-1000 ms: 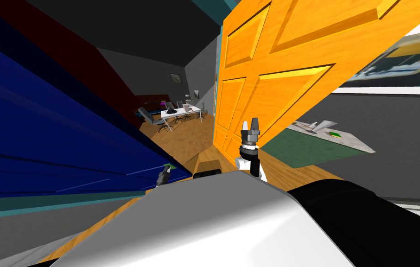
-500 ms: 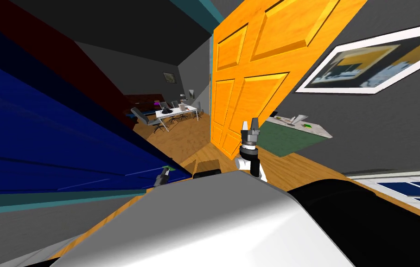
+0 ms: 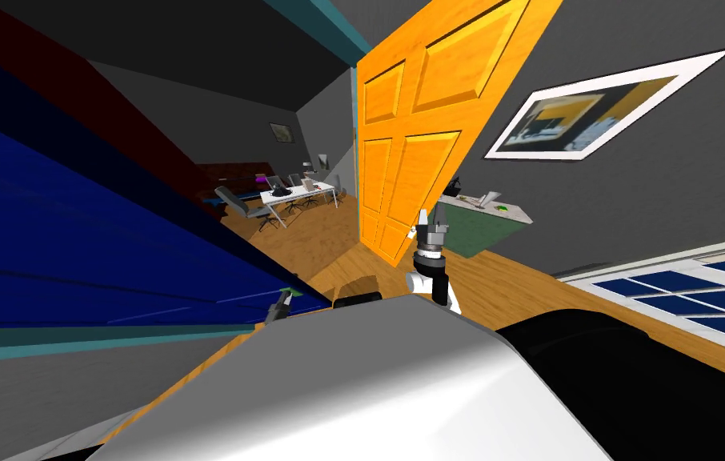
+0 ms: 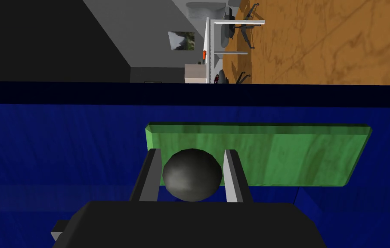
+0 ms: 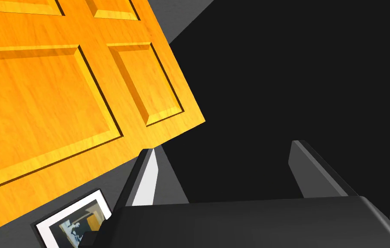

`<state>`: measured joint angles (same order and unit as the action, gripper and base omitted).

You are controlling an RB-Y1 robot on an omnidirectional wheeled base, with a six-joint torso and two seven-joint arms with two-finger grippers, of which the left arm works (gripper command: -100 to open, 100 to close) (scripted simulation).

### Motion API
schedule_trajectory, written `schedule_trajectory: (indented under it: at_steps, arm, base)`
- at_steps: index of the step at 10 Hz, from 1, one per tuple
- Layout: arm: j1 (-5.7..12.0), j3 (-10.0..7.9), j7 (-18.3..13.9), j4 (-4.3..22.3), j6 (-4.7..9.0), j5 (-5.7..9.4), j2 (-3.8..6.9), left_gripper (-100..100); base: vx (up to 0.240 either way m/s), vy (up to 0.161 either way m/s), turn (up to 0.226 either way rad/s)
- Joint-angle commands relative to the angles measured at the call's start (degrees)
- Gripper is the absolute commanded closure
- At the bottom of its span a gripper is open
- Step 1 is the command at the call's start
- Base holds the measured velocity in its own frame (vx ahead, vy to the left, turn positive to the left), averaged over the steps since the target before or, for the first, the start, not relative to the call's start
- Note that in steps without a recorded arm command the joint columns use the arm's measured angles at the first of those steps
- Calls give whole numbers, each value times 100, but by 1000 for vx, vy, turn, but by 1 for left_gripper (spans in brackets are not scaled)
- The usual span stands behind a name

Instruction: Pull the door open

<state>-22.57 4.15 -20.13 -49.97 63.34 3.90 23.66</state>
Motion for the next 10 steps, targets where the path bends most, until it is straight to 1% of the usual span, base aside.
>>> schedule_trajectory:
  at_steps: [1,5,6,7,10]
  arm:
    - [-26,38,-43,103,133,-14,53,100]
    - [-20,98,-131,274,375,-34,169,100]
    - [-19,108,-147,303,416,-37,189,100]
    - [-10,123,-137,284,368,-47,159,100]
    - [73,168,-143,315,316,-37,175,100]
  base:
    - [-250,48,-176]
    - [-224,56,-146]
    - [-224,54,-118]
    - [-90,21,-27]
    - [-182,50,-145]
